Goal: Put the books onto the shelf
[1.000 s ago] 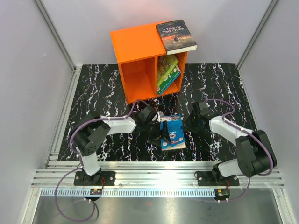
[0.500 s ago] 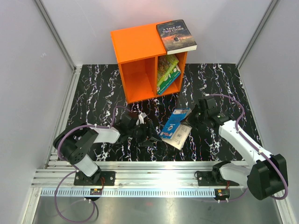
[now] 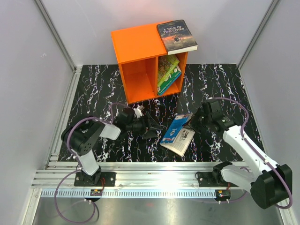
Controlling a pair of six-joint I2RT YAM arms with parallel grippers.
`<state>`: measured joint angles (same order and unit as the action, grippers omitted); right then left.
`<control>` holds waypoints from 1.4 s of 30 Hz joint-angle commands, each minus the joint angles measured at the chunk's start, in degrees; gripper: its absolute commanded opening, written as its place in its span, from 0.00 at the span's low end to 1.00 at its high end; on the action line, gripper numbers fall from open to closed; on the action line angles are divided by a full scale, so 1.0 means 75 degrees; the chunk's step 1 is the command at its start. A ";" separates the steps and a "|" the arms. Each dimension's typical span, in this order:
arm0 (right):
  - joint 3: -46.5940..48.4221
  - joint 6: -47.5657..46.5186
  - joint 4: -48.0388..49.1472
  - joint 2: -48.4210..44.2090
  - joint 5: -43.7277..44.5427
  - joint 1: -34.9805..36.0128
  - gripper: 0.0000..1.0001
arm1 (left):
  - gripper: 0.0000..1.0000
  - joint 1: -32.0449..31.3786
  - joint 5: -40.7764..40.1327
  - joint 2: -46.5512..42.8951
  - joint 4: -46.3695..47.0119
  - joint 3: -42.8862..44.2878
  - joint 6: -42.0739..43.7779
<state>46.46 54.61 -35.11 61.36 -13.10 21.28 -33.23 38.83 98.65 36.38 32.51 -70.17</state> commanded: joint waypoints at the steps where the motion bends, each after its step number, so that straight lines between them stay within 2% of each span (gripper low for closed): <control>1: -0.0158 0.0382 0.0649 -0.0540 -0.0303 0.0034 0.00 | 0.79 -0.0034 0.0342 0.0567 0.0891 0.0317 -0.0124; 3: -0.0148 0.0628 0.0814 -0.0646 -0.0327 0.0034 0.00 | 0.79 -0.0138 0.0412 0.0826 0.1077 0.0376 -0.0171; 8: 0.0822 0.0606 0.0593 -0.0401 -0.0397 0.0022 0.00 | 0.79 -0.0443 0.0389 0.1458 0.1921 0.0364 -0.0592; 12: 0.1247 0.0675 0.0544 -0.0131 -0.0643 0.0034 0.00 | 0.79 -0.0561 0.0366 0.1998 0.3323 0.0540 -0.1445; 14: 0.1201 0.0804 0.0615 -0.0073 -0.0737 0.0034 0.00 | 0.79 -0.0584 0.0401 0.2313 0.4063 0.0680 -0.1915; 17: 0.1002 0.0968 0.0779 -0.0108 -0.0807 0.0034 0.00 | 0.81 -0.0620 0.0331 0.3098 0.5878 0.0774 -0.3098; 18: 0.0931 0.1027 0.0919 -0.0119 -0.0831 0.0022 0.00 | 0.82 -0.0631 0.0273 0.3541 0.6916 0.0751 -0.3727; 20: 0.0627 0.1214 0.1142 -0.0166 -0.0947 0.0046 0.00 | 0.82 -0.0620 0.0085 0.3931 0.7883 0.0797 -0.4305; 24: -0.0099 0.1519 0.2042 -0.0283 -0.1194 0.0034 0.00 | 0.81 -0.0725 0.0143 0.4026 0.7864 0.0903 -0.4378; 28: -0.1234 0.1882 0.2946 -0.0412 -0.1452 0.0034 0.00 | 0.66 -0.0854 0.0166 0.3909 0.7864 0.1078 -0.4436; 29: -0.1376 0.1906 0.3040 -0.0459 -0.1441 0.0034 0.00 | 0.58 -0.0866 0.0190 0.3851 0.7864 0.1114 -0.4460; 32: -0.1729 0.1860 0.3053 -0.0611 -0.1359 0.0034 0.00 | 0.43 -0.0889 0.0330 0.3676 0.7864 0.1208 -0.4519; 35: -0.1846 0.1766 0.2994 -0.0717 -0.1300 0.0034 0.00 | 0.35 -0.0913 0.0564 0.3546 0.7864 0.1243 -0.4472; 36: -0.1858 0.1742 0.2983 -0.0729 -0.1288 0.0034 0.00 | 0.25 -0.0947 0.0623 0.3499 0.7864 0.1232 -0.4449; 38: -0.1858 0.1719 0.2924 -0.0729 -0.1265 0.0034 0.00 | 0.13 -0.0994 0.0717 0.3464 0.7852 0.1138 -0.4413; 39: -0.1824 0.1707 0.2866 -0.0775 -0.1241 0.0034 0.00 | 0.01 -0.1018 0.0729 0.3440 0.7829 0.1091 -0.4390; 42: -0.1403 0.1474 0.2060 -0.0811 -0.1007 0.0034 0.01 | 0.00 -0.1030 0.0694 0.3301 0.7852 0.0799 -0.4390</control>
<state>33.04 67.22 -15.44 56.38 -20.99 21.23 -40.34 41.82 126.30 76.23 40.18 -100.31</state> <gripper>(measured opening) 0.009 0.240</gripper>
